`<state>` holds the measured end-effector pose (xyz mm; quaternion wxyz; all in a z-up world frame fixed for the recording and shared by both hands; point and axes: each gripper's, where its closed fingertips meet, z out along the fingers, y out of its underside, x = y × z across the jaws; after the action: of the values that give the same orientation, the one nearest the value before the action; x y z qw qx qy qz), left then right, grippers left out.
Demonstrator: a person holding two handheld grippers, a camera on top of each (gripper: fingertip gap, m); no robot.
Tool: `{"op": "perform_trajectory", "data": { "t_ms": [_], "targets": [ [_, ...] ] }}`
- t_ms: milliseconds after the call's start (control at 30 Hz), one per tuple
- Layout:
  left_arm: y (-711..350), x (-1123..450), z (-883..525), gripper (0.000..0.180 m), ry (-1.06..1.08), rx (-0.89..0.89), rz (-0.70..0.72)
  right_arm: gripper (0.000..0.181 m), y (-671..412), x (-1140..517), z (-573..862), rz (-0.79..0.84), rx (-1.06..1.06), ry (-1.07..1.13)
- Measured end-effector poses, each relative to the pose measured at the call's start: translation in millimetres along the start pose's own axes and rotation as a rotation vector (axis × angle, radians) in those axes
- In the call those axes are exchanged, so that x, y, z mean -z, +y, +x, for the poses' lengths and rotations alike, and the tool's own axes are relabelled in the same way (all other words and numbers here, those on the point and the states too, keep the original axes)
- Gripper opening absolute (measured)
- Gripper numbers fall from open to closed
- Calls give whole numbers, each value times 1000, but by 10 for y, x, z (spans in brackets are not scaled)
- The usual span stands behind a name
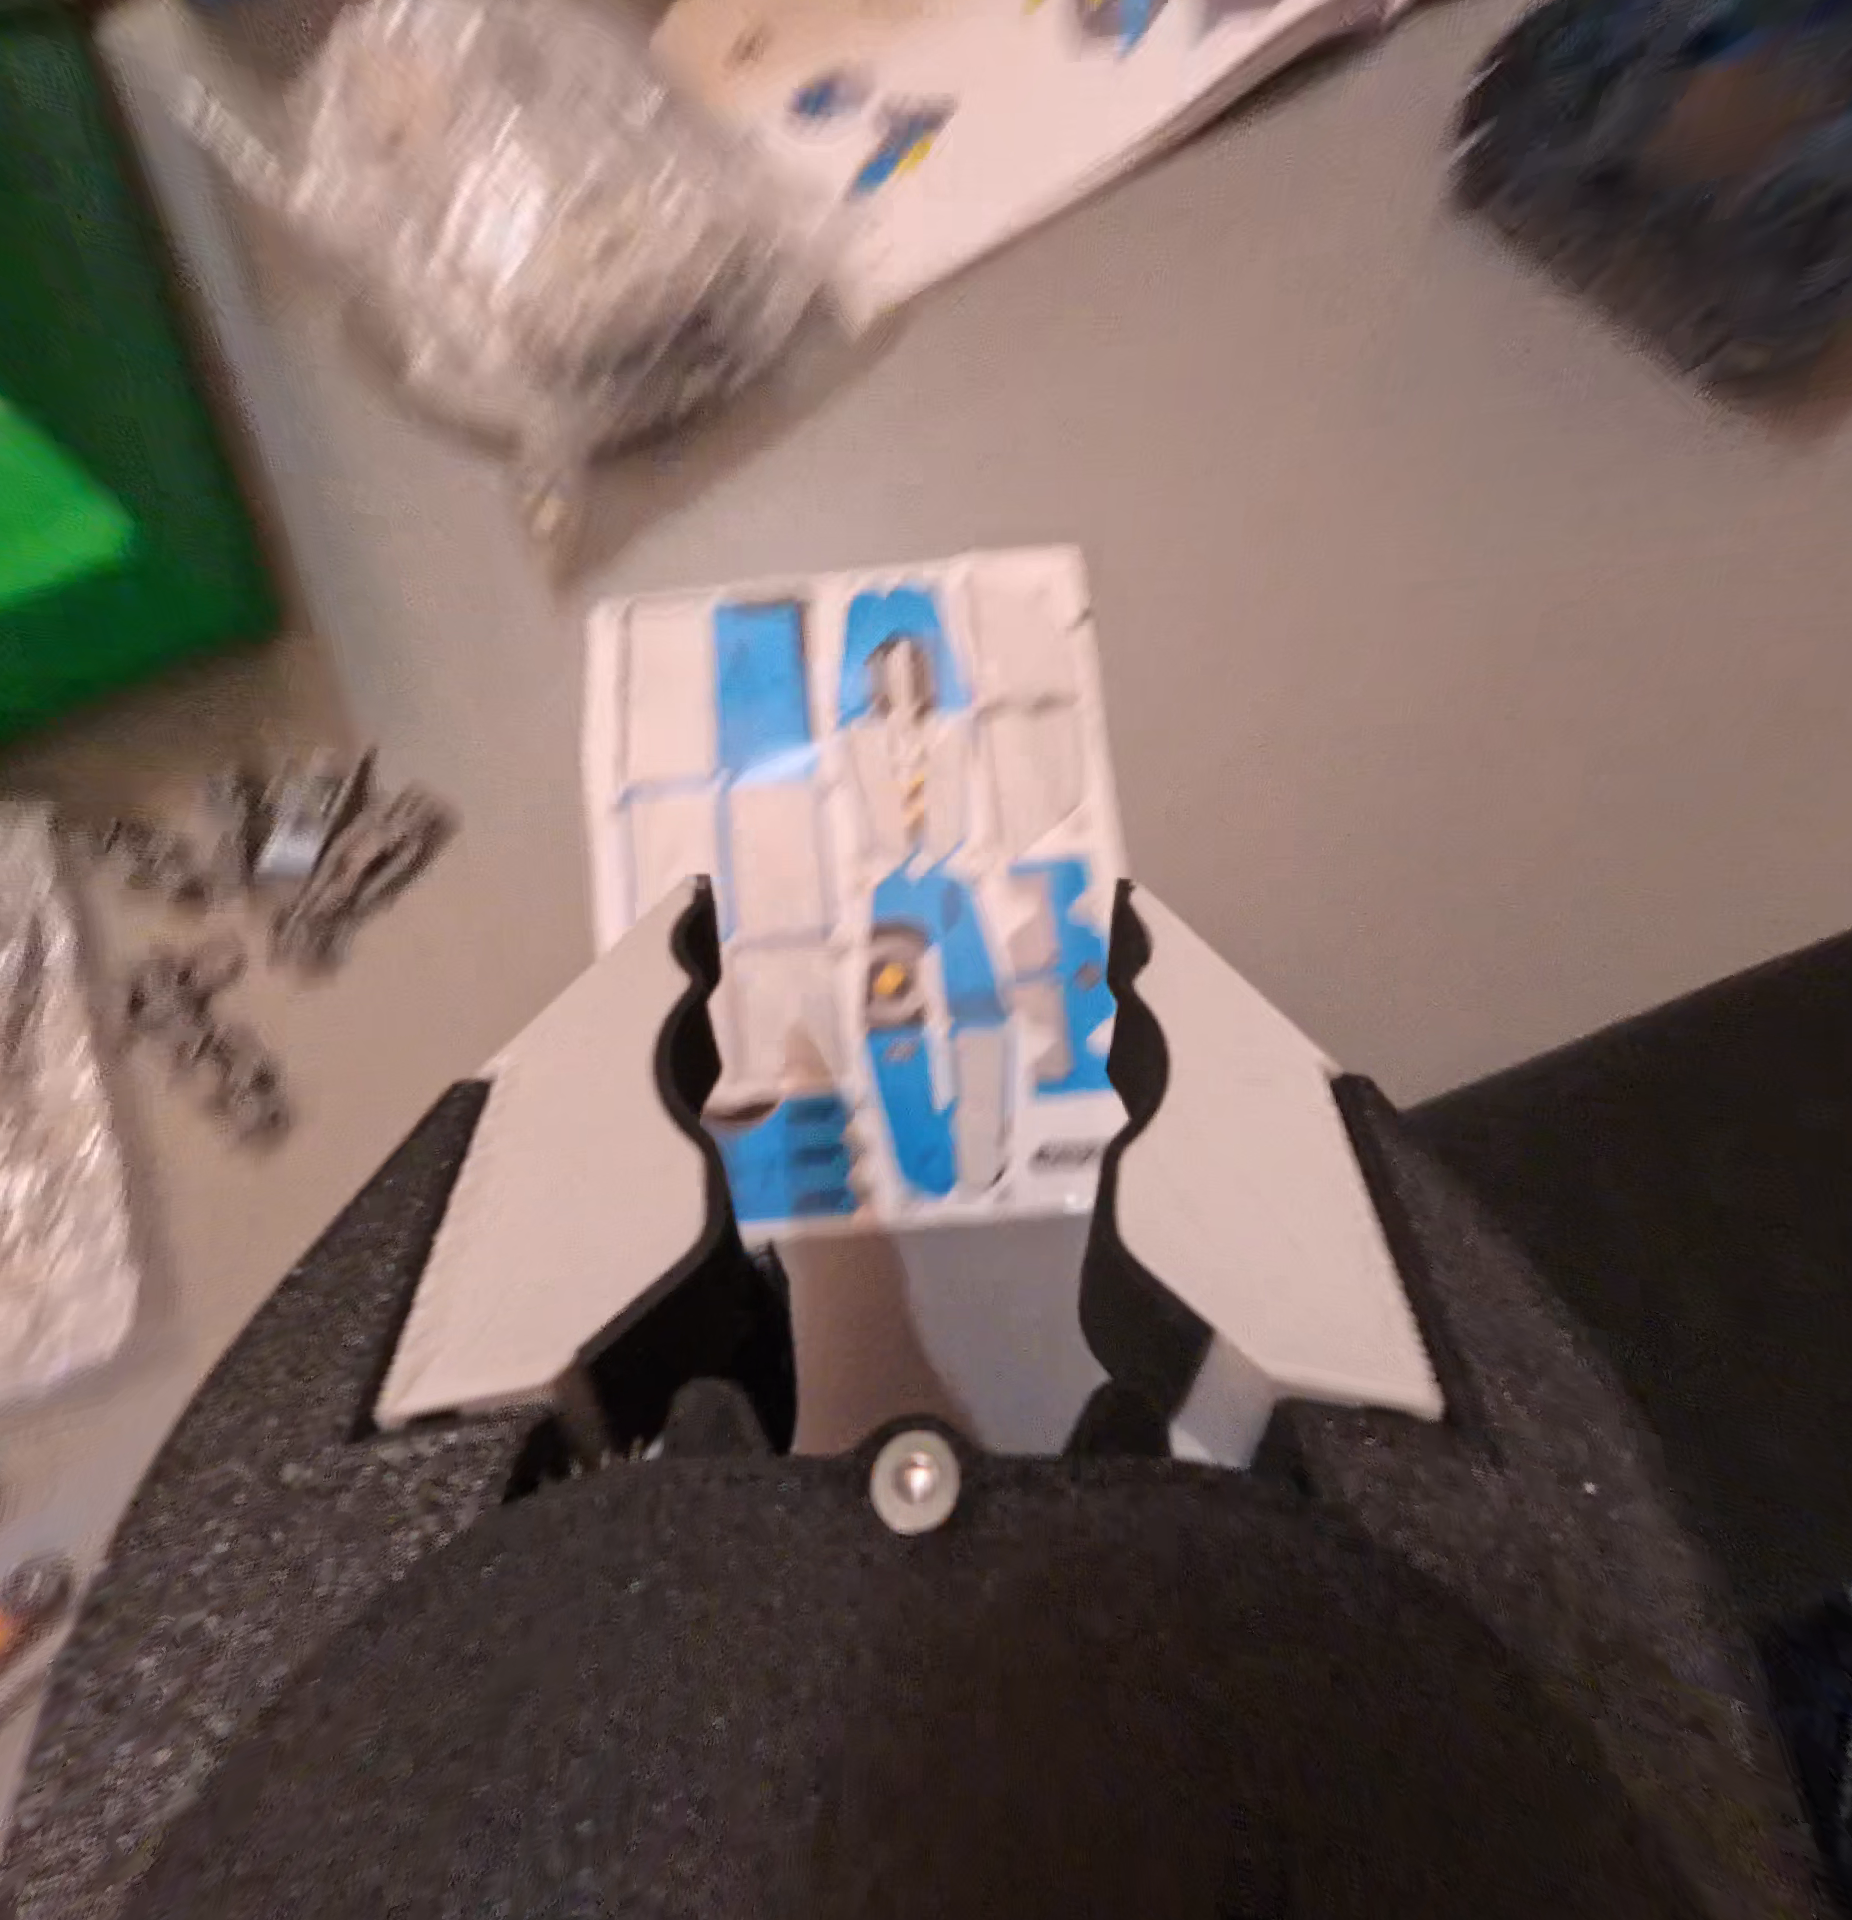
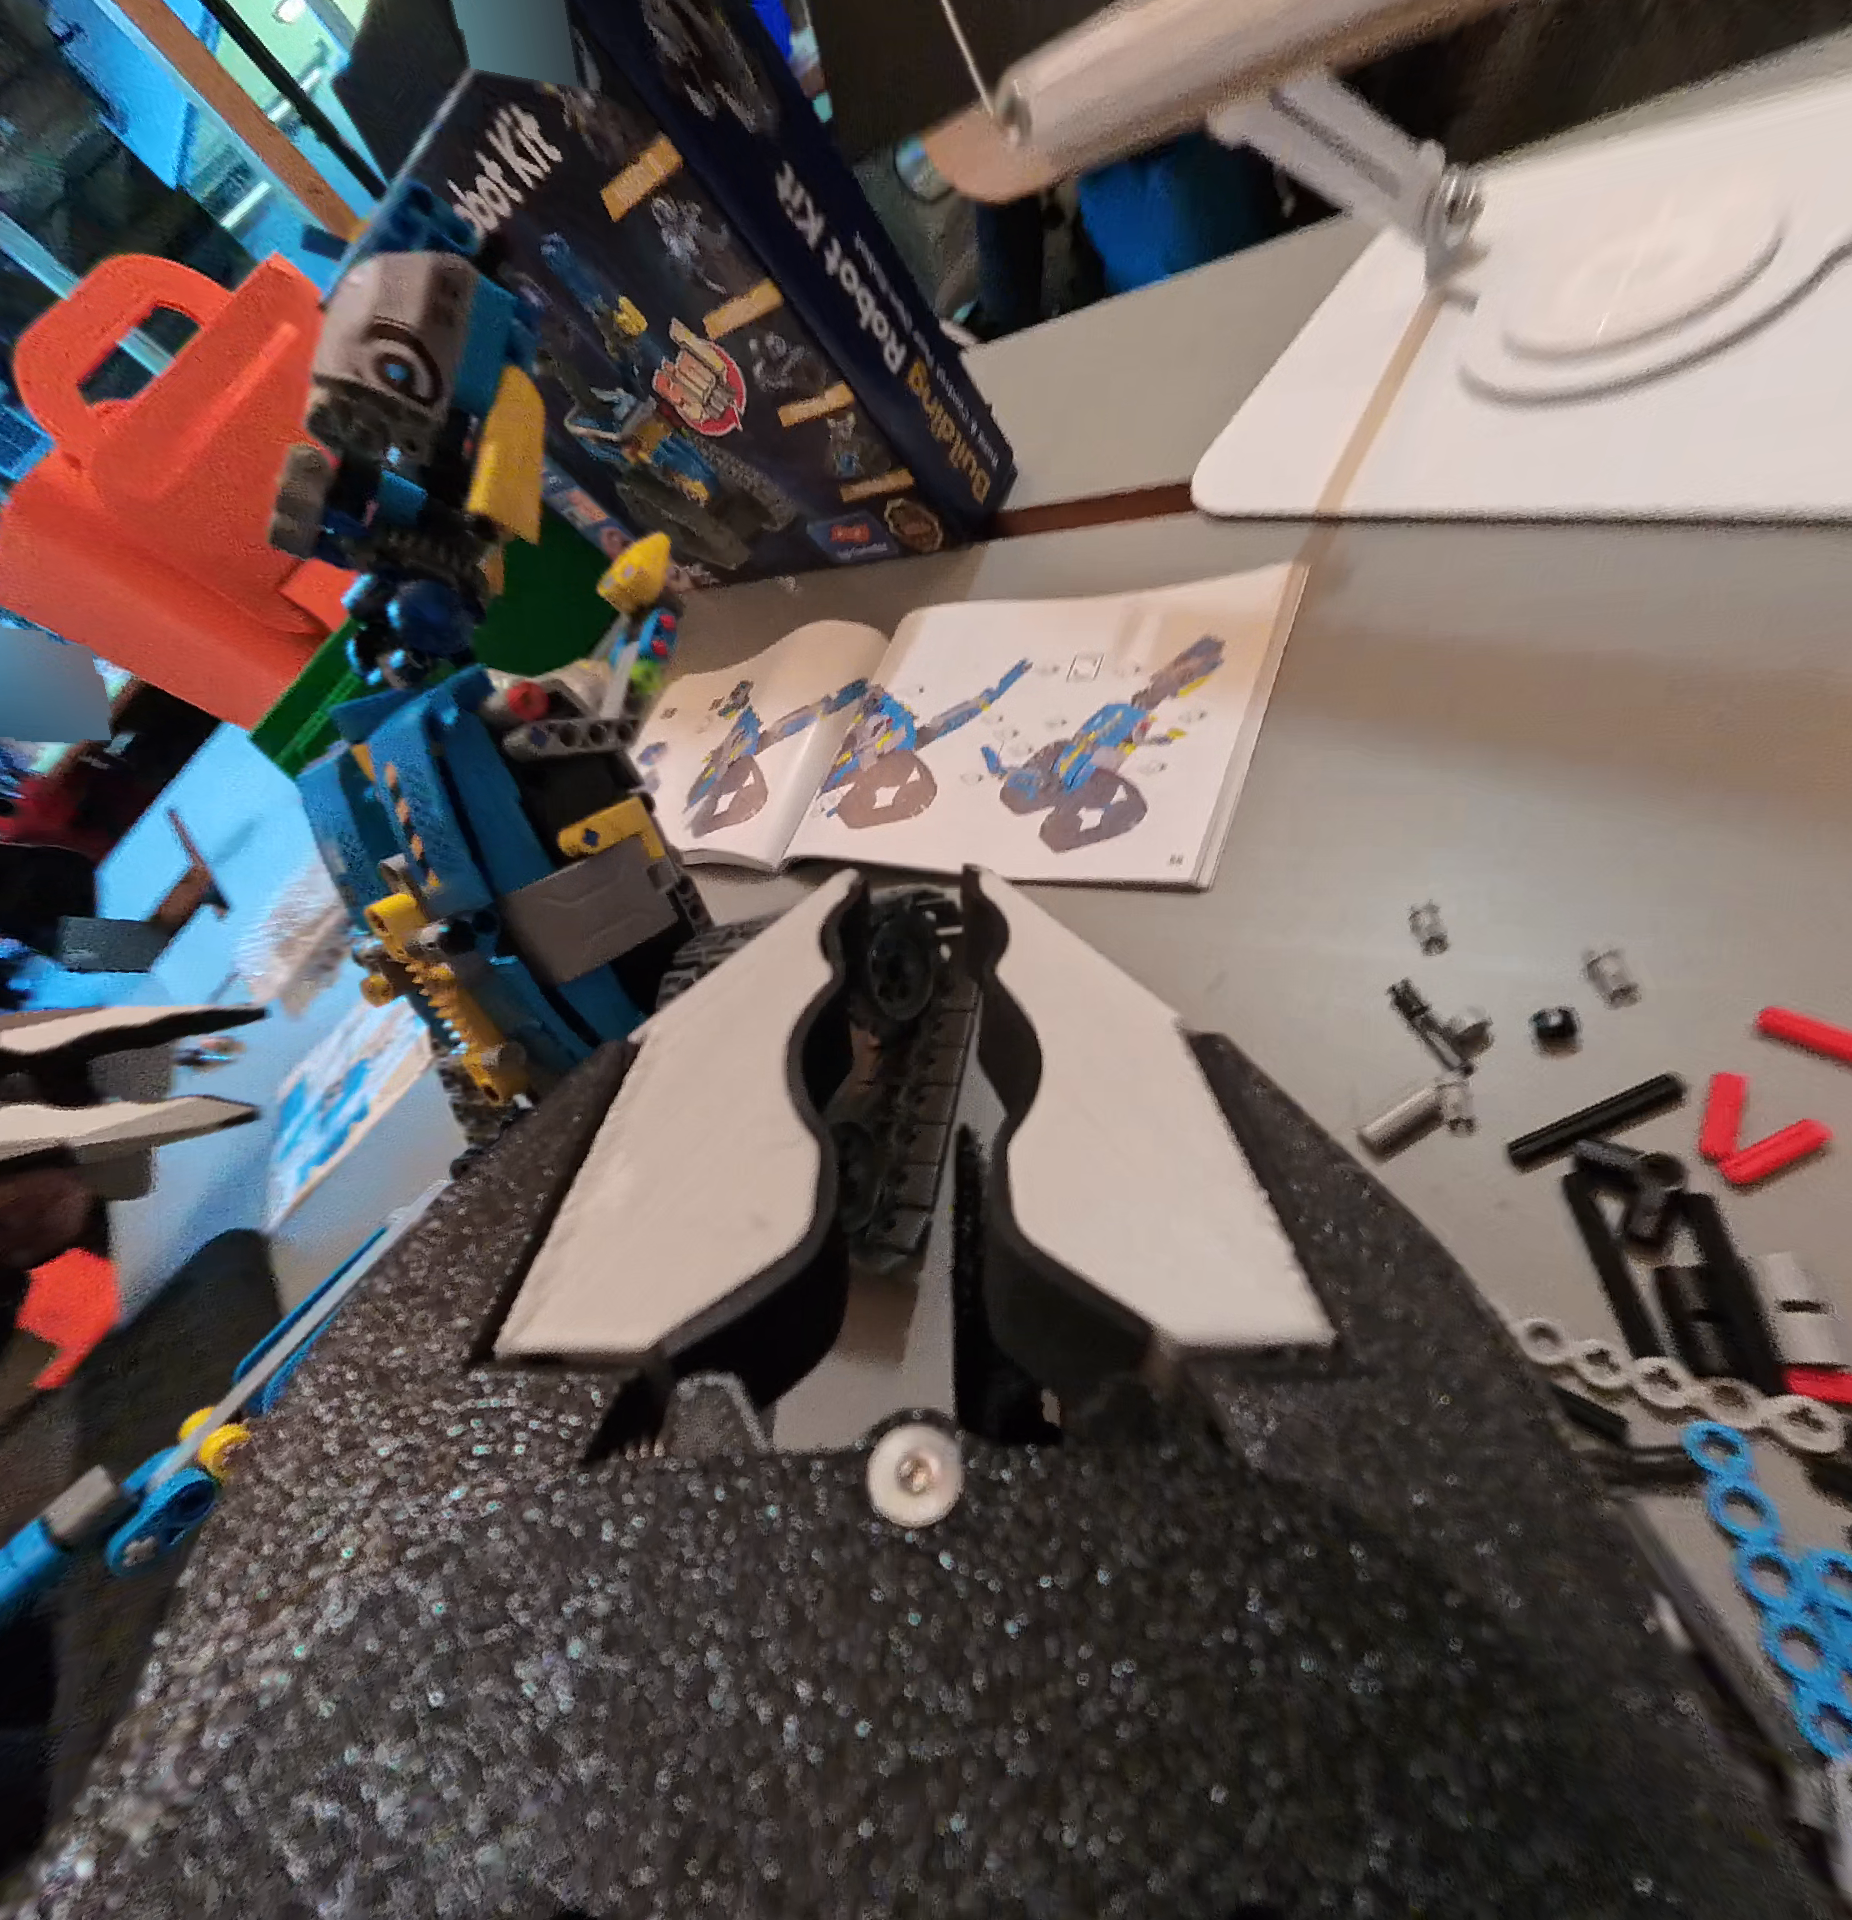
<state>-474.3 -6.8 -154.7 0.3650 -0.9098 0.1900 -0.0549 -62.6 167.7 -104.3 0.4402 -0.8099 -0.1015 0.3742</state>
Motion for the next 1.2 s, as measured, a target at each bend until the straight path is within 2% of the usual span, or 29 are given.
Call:
{"op": "perform_trajectory", "data": {
  "t_ms": [100, 300, 433, 633, 700, 867, 967, 1200],
  "targets": [
    [113, 81, 51, 61, 121, 31, 64, 16, -200, 168, -152, 75, 111, 37],
    [59, -106, -69, 60, 98, -68, 51, 13, -469, 805, -945, 350, 153, 13],
    [43, -229, -257, 60, 113, -69, -8, 12, -188, 964, -1815, 372, 297, -84],
    [125, -432, -319, 43, 134, -81, -89, 10, 643, 585, -2660, 192, 447, -243],
    [122, -467, -271, 34, 148, -88, -61, 9, 839, 466, -2806, 130, 430, -305],
    [129, -460, -237, 29, 147, -77, -42, 10, 1284, 141, -2981, -73, 420, -406],
    [143, -442, -192, 6, 154, -106, -56, 10, 1473, -99, -3003, -190, 482, -421],
    [95, -392, -180, 0, 156, -100, -26, 17, 1767, -909, -2912, -437, 577, -464]
  ]
}}
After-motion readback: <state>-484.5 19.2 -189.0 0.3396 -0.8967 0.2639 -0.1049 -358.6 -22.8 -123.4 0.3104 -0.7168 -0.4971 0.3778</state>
